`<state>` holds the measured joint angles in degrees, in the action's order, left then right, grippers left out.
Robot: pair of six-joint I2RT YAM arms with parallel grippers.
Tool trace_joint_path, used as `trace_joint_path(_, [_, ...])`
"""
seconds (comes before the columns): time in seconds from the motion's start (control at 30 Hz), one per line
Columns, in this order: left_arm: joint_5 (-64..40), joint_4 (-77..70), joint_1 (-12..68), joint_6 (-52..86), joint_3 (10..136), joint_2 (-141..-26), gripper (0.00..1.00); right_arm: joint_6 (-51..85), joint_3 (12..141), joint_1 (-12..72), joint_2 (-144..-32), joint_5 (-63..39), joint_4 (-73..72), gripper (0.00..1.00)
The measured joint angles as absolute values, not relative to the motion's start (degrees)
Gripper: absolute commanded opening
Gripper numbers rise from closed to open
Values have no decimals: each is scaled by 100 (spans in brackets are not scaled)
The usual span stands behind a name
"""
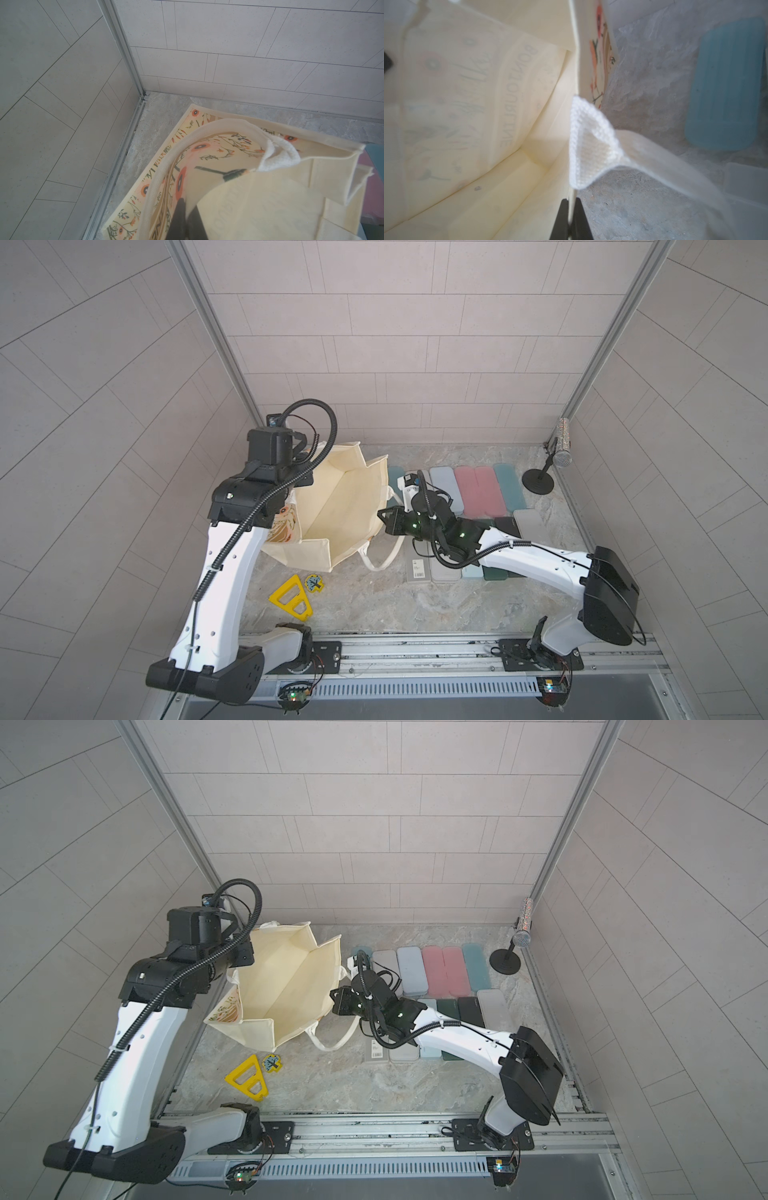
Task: Take out the pencil case from the canvas bag
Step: Place the canvas bag at the center of the board.
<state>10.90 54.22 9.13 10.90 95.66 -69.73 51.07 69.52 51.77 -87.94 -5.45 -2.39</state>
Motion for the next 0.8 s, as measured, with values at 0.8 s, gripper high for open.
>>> trace_joint_path(0.8, [-803, 5323, -388, 1645, 10200, -8416, 0, 3750, 11432, 4222, -11205, -878, 2335, 0])
